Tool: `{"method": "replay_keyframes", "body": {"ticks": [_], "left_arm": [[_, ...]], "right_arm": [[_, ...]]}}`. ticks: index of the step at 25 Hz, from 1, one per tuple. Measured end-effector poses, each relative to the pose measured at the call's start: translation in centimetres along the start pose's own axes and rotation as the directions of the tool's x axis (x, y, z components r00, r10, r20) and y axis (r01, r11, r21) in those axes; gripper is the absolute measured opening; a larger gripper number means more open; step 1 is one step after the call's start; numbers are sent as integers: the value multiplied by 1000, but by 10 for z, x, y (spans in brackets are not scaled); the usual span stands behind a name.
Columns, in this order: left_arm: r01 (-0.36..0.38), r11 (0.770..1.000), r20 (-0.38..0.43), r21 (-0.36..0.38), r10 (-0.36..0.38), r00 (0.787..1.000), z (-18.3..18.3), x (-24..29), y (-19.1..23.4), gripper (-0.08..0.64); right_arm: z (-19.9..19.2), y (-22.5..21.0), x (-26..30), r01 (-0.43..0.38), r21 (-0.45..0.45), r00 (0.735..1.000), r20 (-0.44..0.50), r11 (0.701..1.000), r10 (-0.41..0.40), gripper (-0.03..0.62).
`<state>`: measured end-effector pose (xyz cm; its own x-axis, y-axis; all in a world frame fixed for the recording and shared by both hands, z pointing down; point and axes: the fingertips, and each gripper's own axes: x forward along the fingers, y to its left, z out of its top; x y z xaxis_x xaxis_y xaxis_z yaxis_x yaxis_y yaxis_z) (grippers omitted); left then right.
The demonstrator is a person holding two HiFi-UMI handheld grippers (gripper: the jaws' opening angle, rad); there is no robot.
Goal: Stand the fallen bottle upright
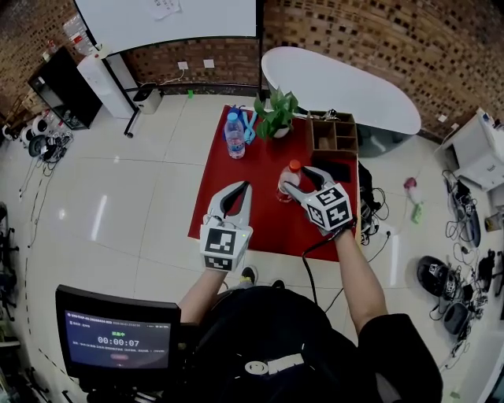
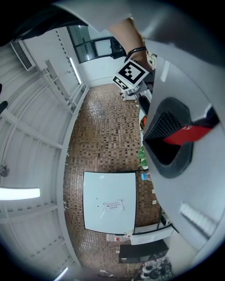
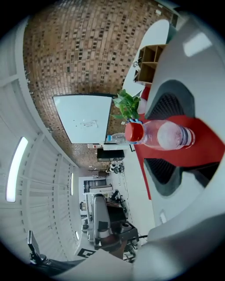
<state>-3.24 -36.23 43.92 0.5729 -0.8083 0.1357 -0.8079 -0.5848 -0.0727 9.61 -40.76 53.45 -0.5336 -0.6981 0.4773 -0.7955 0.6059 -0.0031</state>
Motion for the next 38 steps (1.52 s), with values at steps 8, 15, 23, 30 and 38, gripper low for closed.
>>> {"method": "replay_keyframes", "body": {"ticks": [8, 15, 23, 30, 38], "left_arm": [[29, 1000, 7, 6, -29, 1000, 8, -3, -26, 0], [47, 999, 17, 16, -48, 999, 4, -11, -67, 1], [29, 999, -5, 23, -29, 1000, 7, -26, -104, 0], [-25, 1000, -25, 17, 25, 999, 5, -61, -117, 0], [15, 1000, -37, 20, -15, 999, 0, -94, -135, 0]], "right_arm": [[36, 18, -60, -37, 14, 985, 172, 999, 34, 265], [18, 56, -124, -15, 78, 959, 283, 997, -8, 3], [-1, 73, -146, -80, 47, 961, 268, 996, 65, 3], [-24, 119, -152, -171, 36, 953, 259, 985, 156, 3], [-35, 148, -173, -174, 60, 950, 272, 983, 152, 3]]}}
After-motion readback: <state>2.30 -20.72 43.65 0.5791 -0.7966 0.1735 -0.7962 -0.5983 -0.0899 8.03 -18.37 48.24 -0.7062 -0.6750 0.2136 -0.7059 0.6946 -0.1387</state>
